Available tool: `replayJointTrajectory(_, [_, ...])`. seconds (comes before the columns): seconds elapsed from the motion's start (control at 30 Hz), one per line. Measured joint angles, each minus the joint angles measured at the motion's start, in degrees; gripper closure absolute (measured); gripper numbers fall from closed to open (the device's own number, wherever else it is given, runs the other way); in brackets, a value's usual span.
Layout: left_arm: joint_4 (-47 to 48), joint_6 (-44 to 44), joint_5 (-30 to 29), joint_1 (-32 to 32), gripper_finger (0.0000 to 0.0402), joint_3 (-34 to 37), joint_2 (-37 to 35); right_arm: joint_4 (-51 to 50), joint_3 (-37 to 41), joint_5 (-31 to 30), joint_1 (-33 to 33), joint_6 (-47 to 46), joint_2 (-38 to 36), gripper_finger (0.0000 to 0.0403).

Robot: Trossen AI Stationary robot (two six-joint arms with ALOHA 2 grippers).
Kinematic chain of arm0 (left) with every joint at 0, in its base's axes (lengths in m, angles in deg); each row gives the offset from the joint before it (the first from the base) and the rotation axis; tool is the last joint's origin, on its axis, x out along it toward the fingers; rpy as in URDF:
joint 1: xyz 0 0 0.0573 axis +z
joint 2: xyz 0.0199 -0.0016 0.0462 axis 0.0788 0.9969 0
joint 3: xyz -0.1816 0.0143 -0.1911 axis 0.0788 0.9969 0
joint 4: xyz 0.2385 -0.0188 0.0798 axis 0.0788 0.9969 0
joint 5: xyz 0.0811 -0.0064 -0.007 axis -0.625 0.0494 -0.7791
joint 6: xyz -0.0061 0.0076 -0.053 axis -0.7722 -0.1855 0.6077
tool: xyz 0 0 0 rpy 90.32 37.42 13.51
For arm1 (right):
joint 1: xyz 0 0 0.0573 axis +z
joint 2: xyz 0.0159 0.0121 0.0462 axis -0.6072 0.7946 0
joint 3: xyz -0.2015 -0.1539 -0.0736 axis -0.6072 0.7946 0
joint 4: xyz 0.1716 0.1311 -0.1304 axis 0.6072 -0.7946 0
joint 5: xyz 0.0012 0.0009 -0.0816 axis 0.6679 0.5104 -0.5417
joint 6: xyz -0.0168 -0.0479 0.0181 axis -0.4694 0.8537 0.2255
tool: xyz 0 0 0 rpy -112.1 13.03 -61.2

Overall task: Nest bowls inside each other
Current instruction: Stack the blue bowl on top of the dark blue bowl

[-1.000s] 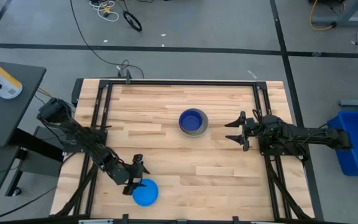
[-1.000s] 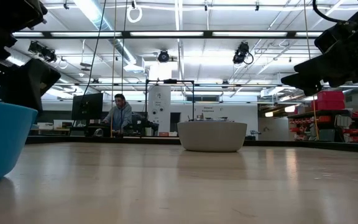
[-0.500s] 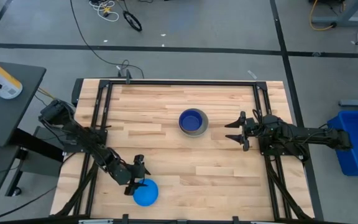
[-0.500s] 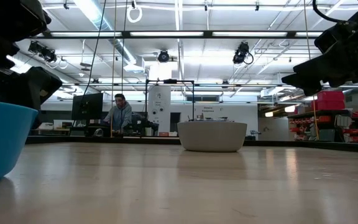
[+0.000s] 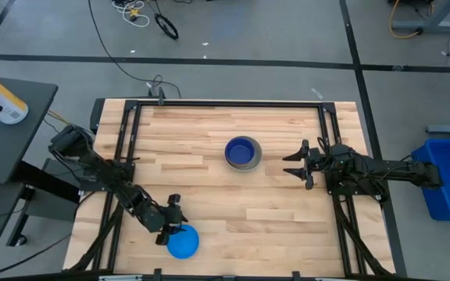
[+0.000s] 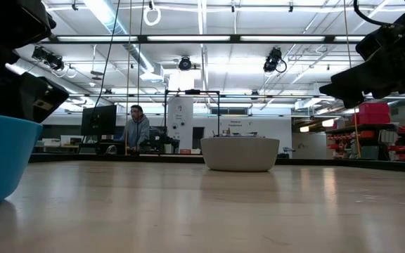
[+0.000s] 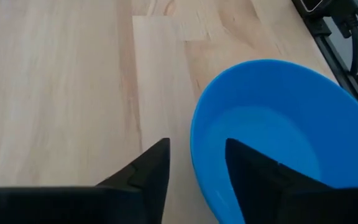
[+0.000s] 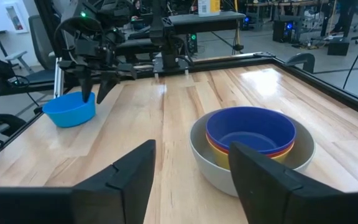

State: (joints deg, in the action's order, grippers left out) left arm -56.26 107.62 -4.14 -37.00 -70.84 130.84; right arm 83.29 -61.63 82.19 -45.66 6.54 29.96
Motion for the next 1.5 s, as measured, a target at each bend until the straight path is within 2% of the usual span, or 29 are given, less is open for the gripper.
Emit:
replayJointTrajectory(0.3, [0.94, -0.13, -1.35, 0.00, 0.0289, 0.00, 0.00, 0.00, 0.00, -0.02, 0.00, 0.22, 0.00, 0.0207])
replayJointTrajectory(0.6, [1.49, -1.81, -4.33, 0.00, 0.0388, 0.00, -0.05, 0.00, 0.00, -0.07, 0.00, 0.22, 0.00, 0.0217])
replayJointTrajectory(0.8, [0.22, -5.74, -6.10, 0.99, 0.0395, -0.07, -0.09, 0.00, 0.00, -0.04, -0.01, 0.22, 0.00, 0.0220])
replayJointTrajectory(0.97, [-6.01, -14.42, -11.11, 3.03, 0.0396, -0.04, -0.09, 0.00, 0.00, -0.04, -0.01, 0.24, 0.00, 0.0211])
replayJointTrajectory(1.1, [-13.15, -23.01, -11.36, 7.63, 0.0396, -0.02, -0.07, 0.00, 0.00, -0.03, -0.01, 0.24, 0.00, 0.0202])
replayJointTrajectory(1.4, [-24.58, -38.18, -0.61, 24.53, 0.0396, 0.00, -0.06, 0.00, 0.00, 0.04, -0.02, 0.66, 0.00, 0.0184])
replayJointTrajectory(1.5, [-28.02, -40.85, 5.42, 31.00, 0.0396, 0.00, -0.04, -0.02, 0.00, 0.15, -0.02, 1.02, 0.00, 0.0180])
